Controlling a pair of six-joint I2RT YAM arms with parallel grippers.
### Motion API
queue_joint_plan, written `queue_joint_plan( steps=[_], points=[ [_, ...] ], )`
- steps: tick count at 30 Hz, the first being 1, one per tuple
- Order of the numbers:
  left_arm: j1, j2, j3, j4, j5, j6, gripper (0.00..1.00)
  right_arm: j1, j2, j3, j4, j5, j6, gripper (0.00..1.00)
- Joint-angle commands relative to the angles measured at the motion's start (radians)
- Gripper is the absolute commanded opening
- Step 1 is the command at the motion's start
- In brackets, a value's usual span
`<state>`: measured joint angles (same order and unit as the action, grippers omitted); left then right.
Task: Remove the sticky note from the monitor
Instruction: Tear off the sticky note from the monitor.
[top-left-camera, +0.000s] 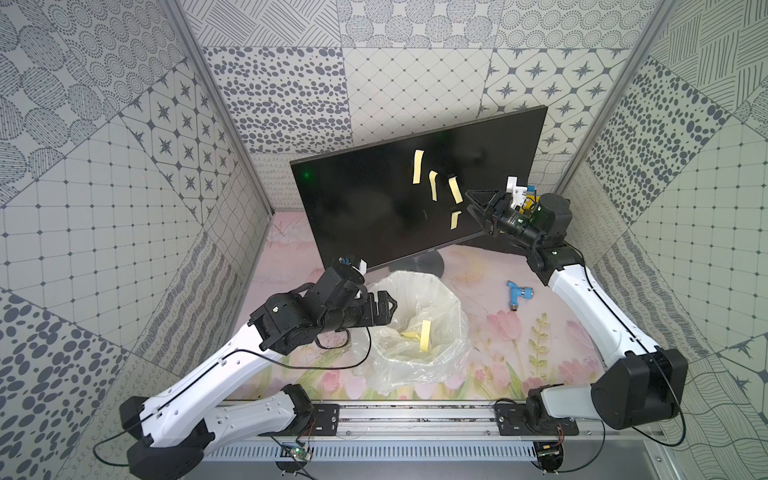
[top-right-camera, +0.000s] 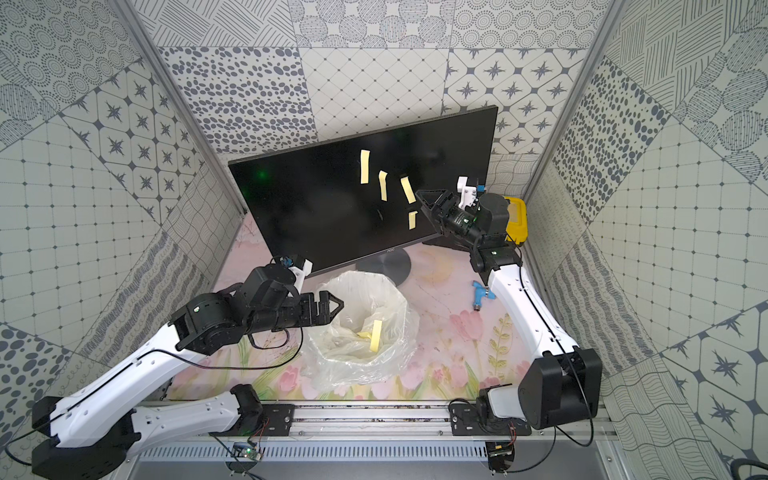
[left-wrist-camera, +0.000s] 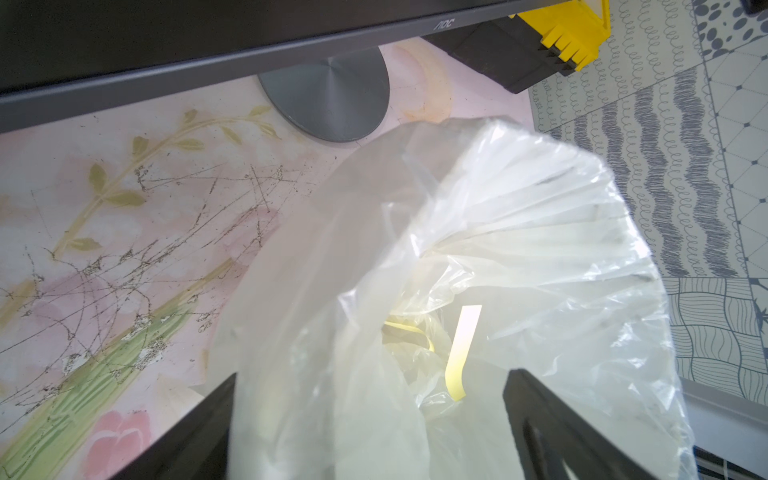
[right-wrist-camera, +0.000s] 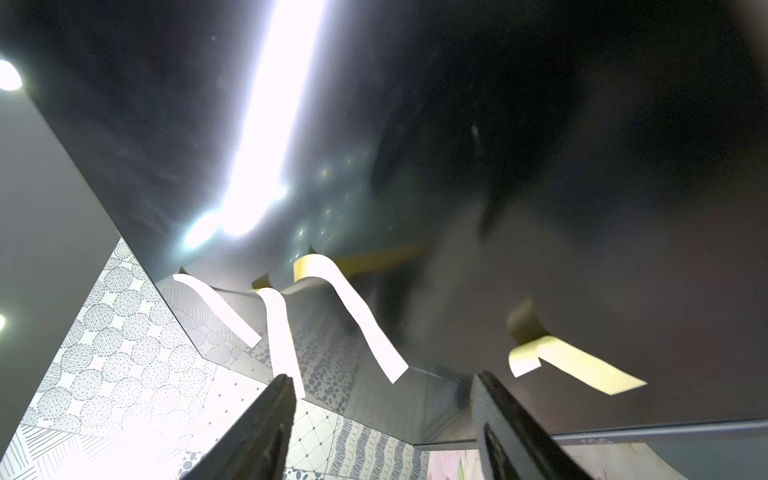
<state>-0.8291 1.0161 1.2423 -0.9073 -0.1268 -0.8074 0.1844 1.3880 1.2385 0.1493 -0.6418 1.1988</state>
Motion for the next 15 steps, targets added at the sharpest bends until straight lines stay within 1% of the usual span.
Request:
queue_joint_plan(
  steps=[1,10,15],
  points=[
    [-0.008,-0.001,0.017,0.021,0.015,0.017,0.99,0.003,0.027,0.039,0.103,-0.020,0.032,0.68],
    [-0.007,-0.004,0.025,0.012,0.012,0.020,0.99,0.028,0.076,0.079,0.113,-0.026,0.026,0.62],
    [-0.007,-0.006,0.023,0.009,0.010,0.019,0.99,0.033,0.094,0.098,0.119,-0.035,0.027,0.54]
  ],
)
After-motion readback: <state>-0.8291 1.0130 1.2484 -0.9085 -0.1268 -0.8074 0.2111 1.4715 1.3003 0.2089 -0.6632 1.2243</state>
